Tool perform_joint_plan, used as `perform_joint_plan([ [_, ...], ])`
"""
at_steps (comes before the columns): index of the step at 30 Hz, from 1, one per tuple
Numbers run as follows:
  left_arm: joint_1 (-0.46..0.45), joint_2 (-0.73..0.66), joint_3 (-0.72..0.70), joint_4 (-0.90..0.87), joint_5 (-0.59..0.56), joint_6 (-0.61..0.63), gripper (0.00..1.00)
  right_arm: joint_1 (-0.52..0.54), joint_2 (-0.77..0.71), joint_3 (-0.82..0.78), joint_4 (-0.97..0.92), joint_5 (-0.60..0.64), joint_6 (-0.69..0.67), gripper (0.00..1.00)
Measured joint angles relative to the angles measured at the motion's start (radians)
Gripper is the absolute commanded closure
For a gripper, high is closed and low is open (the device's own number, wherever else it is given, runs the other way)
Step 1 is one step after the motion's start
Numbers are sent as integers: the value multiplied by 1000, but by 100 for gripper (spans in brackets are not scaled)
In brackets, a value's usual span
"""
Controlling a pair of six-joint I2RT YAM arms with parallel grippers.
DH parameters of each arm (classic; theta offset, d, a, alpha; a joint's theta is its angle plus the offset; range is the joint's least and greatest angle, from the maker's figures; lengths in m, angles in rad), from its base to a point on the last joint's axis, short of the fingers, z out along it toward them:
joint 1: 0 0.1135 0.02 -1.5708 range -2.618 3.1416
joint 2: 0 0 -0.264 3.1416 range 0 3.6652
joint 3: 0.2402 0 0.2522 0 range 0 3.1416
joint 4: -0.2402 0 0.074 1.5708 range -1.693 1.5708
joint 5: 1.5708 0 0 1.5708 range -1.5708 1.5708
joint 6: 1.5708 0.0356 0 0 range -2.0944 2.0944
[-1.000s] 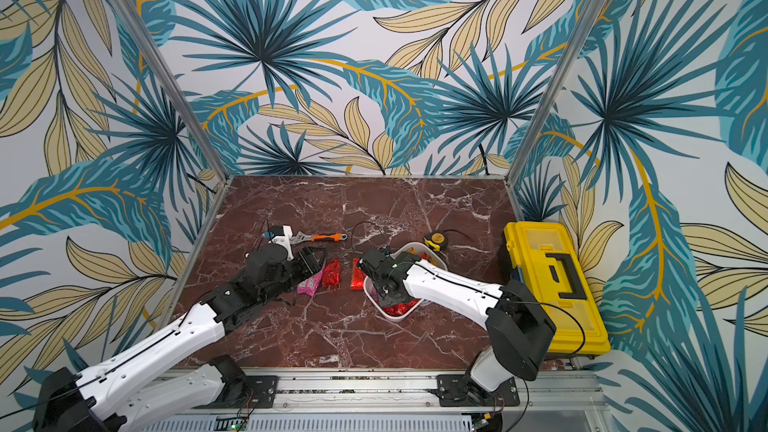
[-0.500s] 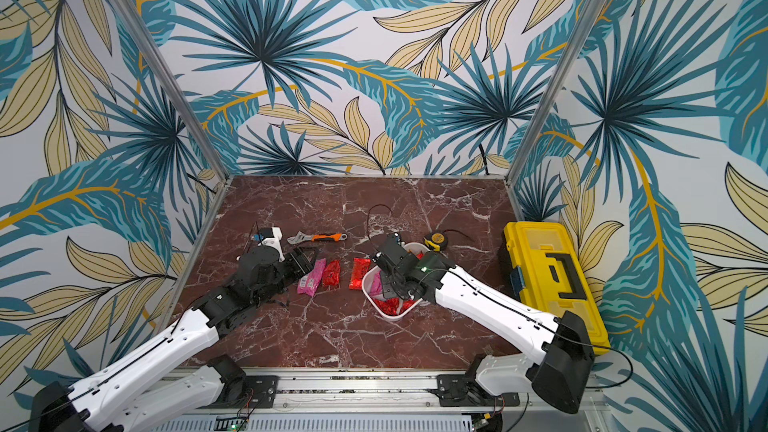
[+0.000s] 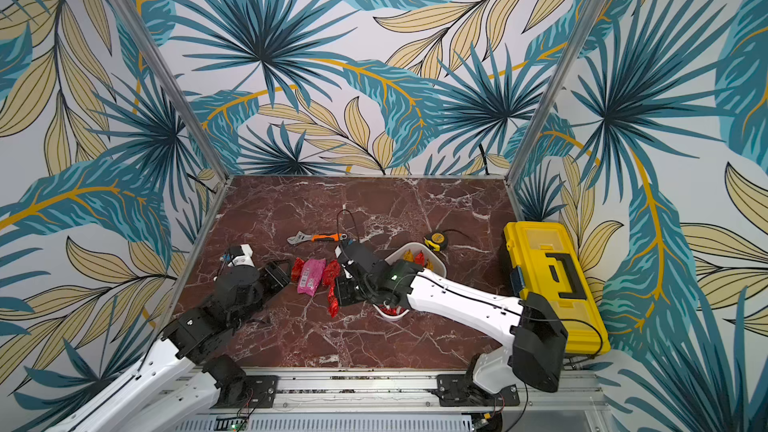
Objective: Take the tea bags out of the storage box
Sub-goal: Place the tea bag at the center of the board.
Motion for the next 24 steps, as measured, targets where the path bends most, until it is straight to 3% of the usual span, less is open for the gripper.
perform_joint_plan([
  [11,0,-254,-2,-289,-149,-102,44,62,413,255,229,-104,77,85],
  [24,1,-277,-2,-391,-188,-113,44,61,720,520,257,-186,82,84],
])
